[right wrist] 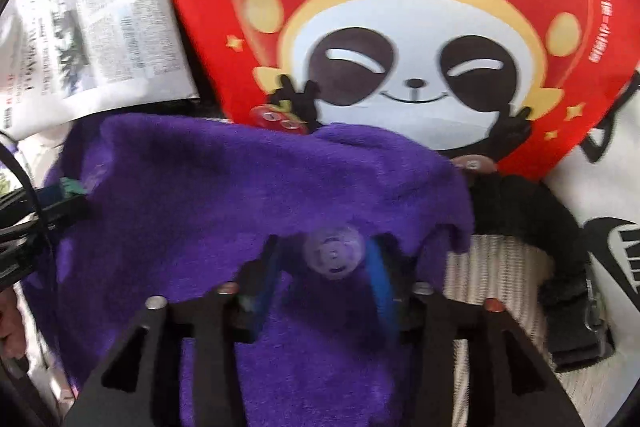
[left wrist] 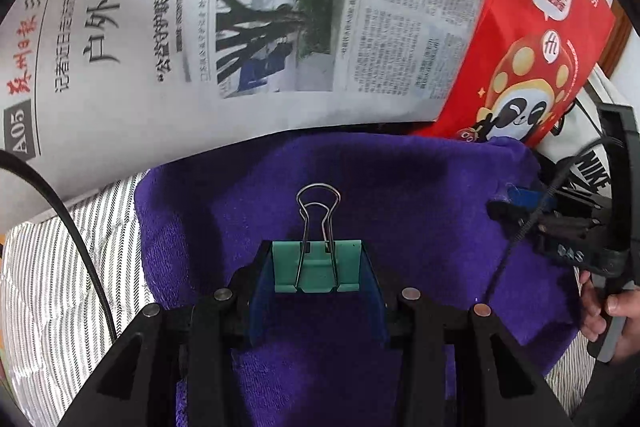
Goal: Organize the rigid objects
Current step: 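Lift and carry the clip and the cup over the purple towel with both tools, then open the right tool to drop the cup while the left tool releases the clip onto the towel, then lower the left tool onto the white charger plug and close it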
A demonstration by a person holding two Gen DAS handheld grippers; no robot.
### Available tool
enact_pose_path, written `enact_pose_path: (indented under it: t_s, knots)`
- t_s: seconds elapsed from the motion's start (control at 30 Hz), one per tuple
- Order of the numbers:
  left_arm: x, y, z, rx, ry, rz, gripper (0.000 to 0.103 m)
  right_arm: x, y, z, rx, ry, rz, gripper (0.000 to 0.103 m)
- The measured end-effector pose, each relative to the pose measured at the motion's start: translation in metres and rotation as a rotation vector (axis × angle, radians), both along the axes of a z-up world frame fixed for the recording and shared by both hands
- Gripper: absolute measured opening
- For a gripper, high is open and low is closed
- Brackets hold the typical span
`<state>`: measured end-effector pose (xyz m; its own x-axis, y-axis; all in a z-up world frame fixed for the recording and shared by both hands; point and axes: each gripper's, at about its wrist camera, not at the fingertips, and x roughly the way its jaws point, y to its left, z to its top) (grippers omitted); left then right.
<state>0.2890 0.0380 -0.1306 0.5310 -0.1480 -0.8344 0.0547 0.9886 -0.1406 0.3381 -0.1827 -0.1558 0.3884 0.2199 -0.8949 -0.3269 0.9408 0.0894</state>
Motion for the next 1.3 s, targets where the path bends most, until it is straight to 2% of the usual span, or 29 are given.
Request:
enact_pose_path:
  t_s: [0.07,0.2,0.33,0.47,0.63,0.73,0.83,0.93,1.03,1.13,1.3]
  knots:
    - [0.002,-0.002,-0.003,0.003,0.000,-0.002,0.039,-0.004,0.003,0.005,-0.026,-0.013,0.007,0.063]
    - [0.006,-0.007,-0.011,0.012,0.006,0.001,0.039,-0.013,0.003,0.029,-0.036,-0.065,0.022,0.067]
    - [0.011,-0.013,-0.019,0.028,0.021,-0.001,0.039,-0.028,-0.006,0.062,-0.054,-0.152,0.021,0.077]
    - [0.014,-0.024,-0.022,0.064,0.031,0.001,0.039,-0.038,-0.022,0.088,-0.025,-0.196,0.004,0.081]
    - [0.016,-0.054,-0.025,0.163,0.035,-0.011,0.040,-0.041,-0.041,0.109,0.028,-0.199,-0.050,0.081]
    - [0.020,-0.066,-0.027,0.192,0.041,0.008,0.047,-0.037,-0.042,0.118,0.072,-0.194,-0.067,0.081]
    - [0.020,-0.065,-0.028,0.191,0.053,0.030,0.064,-0.042,-0.051,0.125,0.097,-0.182,-0.055,0.081]
    - [0.015,-0.053,-0.025,0.109,0.077,0.040,0.065,-0.047,-0.055,0.129,0.097,-0.178,-0.046,0.081]
    - [0.004,-0.052,-0.010,0.047,0.082,0.040,0.065,-0.050,-0.052,0.132,0.095,-0.173,-0.030,0.081]
    - [-0.023,-0.059,0.013,0.074,0.040,0.054,0.065,-0.056,-0.045,0.135,0.087,-0.176,-0.008,0.081]
    - [-0.091,-0.070,0.028,0.115,0.003,-0.010,0.065,-0.074,-0.030,0.150,0.061,-0.203,0.023,0.081]
